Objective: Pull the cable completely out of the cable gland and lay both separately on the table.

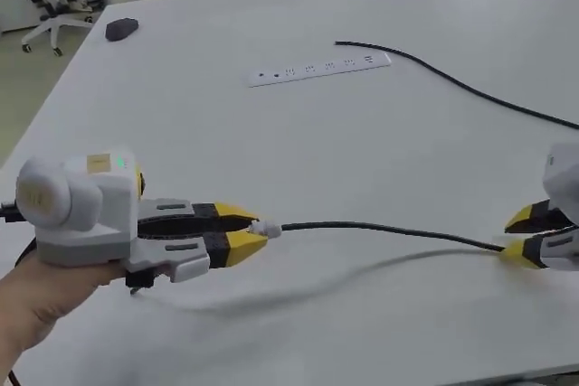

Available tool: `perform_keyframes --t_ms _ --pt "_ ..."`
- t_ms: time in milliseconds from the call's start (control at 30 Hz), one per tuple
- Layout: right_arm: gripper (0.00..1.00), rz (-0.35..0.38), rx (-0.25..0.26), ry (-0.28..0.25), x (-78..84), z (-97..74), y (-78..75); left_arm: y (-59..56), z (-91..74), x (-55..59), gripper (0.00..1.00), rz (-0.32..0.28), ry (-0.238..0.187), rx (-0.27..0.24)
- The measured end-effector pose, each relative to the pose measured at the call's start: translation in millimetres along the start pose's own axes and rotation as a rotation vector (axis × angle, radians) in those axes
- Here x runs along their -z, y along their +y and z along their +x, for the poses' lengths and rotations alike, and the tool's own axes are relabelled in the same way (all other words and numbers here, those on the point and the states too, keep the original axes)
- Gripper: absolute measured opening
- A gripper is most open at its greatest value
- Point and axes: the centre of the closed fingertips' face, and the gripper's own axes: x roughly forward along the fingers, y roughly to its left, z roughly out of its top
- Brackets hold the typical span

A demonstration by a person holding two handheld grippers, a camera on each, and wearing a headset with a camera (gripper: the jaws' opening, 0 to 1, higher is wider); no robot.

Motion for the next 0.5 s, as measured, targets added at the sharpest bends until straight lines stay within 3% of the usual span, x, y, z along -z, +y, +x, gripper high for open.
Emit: perform_keyframes --t_ms 67,133,200,233,333,433,500 --pt "0.23 0.0 -0.007 -0.033 -13.9 -4.6 3.8 -0.9 1.0 -0.8 0.15 0.008 -0.002 0.003" --pt "0.22 -0.006 -0.041 -0.078 -35.2 -10.5 12.8 -2.3 2.0 -0.2 0.15 0.009 -0.003 0.006" --pt "0.21 -0.024 -0.049 -0.162 -66.0 -17.5 18.2 -4.7 3.4 0.7 0.15 0.011 -0.001 0.009" --pt "0.19 -0.016 -0.091 -0.205 -83.5 -22.3 27.8 -6.0 4.1 0.7 0.15 0.013 -0.001 0.012" --pt "0.16 -0.035 -0.142 -0.312 -126.3 -30.6 45.2 -10.0 6.0 -1.0 0.15 0.016 -0.005 0.018" --pt "0.15 -0.074 -0.205 -0.356 -154.9 -31.5 66.8 -13.9 8.2 -3.2 0.15 0.018 -0.009 0.025" --pt "0.14 -0.112 -0.246 -0.347 -165.3 -25.0 81.9 -16.7 9.8 -3.1 0.15 0.02 -0.005 0.034"
